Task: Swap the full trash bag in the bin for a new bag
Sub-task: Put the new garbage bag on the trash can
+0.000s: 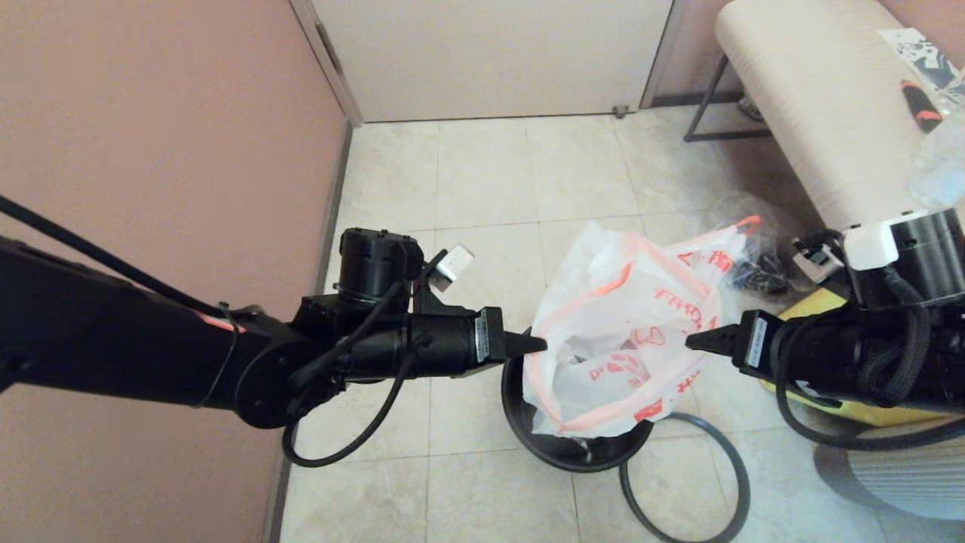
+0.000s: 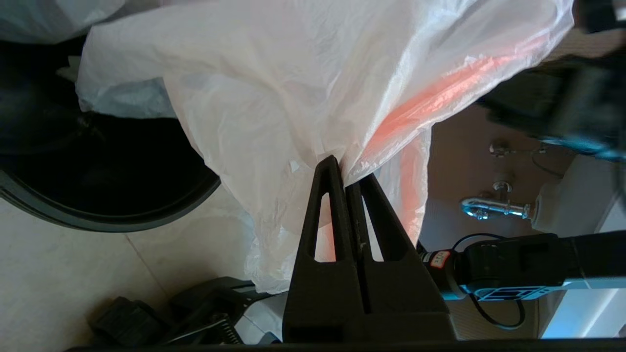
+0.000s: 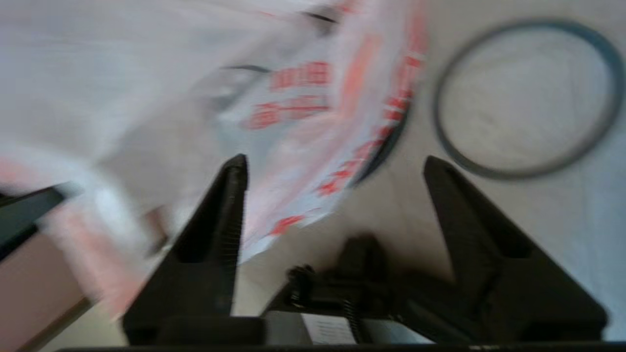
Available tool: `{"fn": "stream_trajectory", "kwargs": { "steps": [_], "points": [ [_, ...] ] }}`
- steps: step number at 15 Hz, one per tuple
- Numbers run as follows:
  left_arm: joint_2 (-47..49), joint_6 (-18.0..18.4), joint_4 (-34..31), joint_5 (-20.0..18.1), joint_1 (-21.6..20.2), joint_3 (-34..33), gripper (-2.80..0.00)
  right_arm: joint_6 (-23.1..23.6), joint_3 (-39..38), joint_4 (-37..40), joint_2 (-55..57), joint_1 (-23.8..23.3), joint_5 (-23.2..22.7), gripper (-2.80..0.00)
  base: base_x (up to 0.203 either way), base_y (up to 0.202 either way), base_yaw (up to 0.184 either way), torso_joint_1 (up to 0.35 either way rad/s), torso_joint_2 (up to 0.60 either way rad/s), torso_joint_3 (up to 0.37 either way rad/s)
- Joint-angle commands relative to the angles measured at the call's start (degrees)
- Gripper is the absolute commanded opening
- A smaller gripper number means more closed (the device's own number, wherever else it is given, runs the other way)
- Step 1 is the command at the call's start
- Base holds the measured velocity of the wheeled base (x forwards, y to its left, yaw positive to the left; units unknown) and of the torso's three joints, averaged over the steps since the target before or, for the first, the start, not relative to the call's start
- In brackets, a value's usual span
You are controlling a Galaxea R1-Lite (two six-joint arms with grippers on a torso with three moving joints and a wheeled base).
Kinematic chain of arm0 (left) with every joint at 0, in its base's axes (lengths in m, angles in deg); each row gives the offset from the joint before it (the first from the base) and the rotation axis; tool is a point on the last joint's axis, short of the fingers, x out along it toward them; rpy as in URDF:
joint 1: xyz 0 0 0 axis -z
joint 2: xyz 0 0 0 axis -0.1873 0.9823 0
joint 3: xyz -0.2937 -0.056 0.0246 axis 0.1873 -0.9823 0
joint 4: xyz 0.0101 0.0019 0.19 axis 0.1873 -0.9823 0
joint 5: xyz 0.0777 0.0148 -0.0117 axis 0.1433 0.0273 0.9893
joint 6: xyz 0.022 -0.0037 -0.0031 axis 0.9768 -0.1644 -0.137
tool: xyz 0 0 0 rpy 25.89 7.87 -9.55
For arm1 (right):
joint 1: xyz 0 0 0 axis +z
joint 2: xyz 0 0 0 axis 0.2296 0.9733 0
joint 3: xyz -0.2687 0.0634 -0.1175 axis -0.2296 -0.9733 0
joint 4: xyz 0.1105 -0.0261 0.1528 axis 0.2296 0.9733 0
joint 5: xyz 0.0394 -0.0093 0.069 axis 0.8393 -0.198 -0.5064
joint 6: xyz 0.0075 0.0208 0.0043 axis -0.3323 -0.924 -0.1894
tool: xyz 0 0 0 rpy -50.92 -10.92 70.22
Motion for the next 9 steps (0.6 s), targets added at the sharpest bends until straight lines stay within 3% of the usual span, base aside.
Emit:
{"fn": "stream_trajectory", "kwargs": {
  "steps": [1,6,7,9],
  "points": [
    [-0.6,-0.2,0.3,-0.2,-0.1,-0.5,-2.8,-0.3,0.9,0.4,2.9,0.1,0.3,0.0,0.0,0.0,0.0,0.0,0.0,0.0],
    [-0.9,-0.1,0.5,0.0,-0.4,-2.4,-2.8,-0.2,9.7,2.8,12.1,-1.2,1.0,0.0,0.0,0.0,0.0,0.0,0.0,0.0],
    [-1.1,-0.2,0.5,0.2,-0.7,-2.4,-2.8,0.0,10.8,6.7,12.9,-1.0,1.5,-2.8,0.0,0.0,0.0,0.0,0.0,0.0],
    [-1.3,-0.1,0.5,0.2,-1.5,-2.3,-2.8,0.1,10.2,8.9,12.7,-0.7,2.4,-2.8,0.0,0.0,0.0,0.0,0.0,0.0]
  ]
}}
